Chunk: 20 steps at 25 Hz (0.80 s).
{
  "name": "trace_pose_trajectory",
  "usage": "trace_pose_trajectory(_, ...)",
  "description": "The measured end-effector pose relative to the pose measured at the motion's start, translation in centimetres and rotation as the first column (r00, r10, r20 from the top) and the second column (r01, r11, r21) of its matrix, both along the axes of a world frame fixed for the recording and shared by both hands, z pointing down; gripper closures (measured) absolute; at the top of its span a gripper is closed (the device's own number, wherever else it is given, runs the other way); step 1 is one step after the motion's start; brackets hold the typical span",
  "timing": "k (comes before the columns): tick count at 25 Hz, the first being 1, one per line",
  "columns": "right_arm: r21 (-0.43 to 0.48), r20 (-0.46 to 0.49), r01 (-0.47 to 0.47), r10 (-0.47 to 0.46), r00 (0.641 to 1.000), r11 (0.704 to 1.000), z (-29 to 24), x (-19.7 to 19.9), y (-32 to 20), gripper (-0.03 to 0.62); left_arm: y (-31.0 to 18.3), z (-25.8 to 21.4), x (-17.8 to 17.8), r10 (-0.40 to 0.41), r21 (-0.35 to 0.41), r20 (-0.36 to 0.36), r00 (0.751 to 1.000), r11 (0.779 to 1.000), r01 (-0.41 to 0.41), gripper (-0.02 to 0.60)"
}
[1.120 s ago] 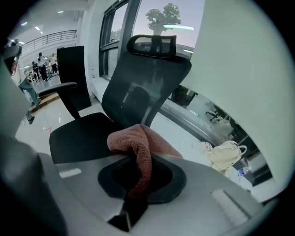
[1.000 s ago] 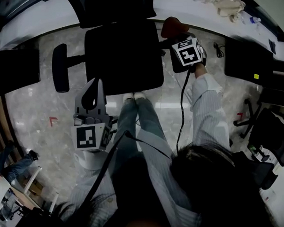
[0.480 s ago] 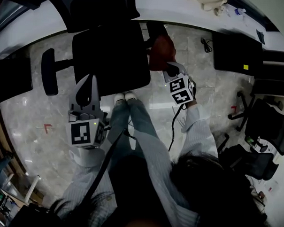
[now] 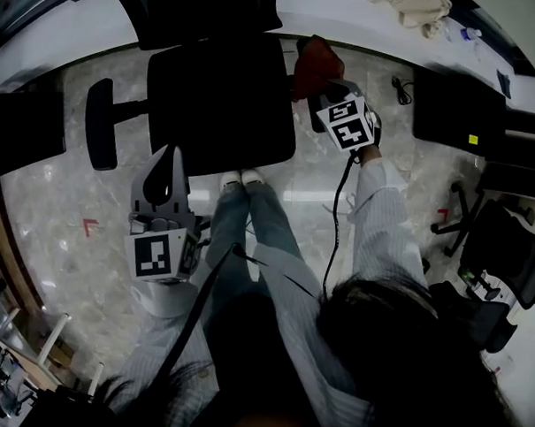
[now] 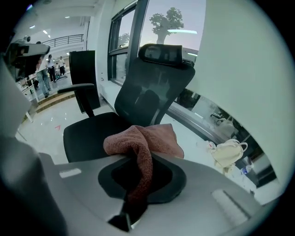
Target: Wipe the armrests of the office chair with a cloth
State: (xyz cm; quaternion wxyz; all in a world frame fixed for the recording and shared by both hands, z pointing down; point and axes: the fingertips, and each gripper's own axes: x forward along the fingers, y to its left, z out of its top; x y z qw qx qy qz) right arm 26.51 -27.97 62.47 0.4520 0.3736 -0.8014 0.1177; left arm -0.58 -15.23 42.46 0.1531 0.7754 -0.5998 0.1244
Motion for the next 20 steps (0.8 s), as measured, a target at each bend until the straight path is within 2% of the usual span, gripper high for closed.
trace_pose_trajectory(5,-0.006,-0.026,-0.050,0.050,0.998,0.999,1.0,-1.2,-5.8,0.566,0.4,0.3,-1.9,-0.025,-0.008,0.009,1.000,1.000,0.025,0.578)
trace_pose_trajectory(9,-0.006,-0.031,-0.081,0.081,0.996,0.997,0.9,-1.6,-6.3,0.566,0.7,-0.1,-3.0,-0.033,0.006,0.022,0.999,0.999,0.033,0.578)
trace_pose_trajectory(13,0.006,-0.022,-0.052,0.052,0.998,0.999,0.2,-1.3,-2.6,0.566,0.7,-0.8,-3.1,-0.051,0.018,0.003,0.999,0.999,0.051,0.578)
trace_pose_trajectory(20,-0.003,0.058,-0.029,0.029,0.998,1.000,-1.6,0.0,7.9,0.566,0.1,-1.8,-1.1,-0.011,0.061,-0.022,1.000,0.998,0.012,0.578)
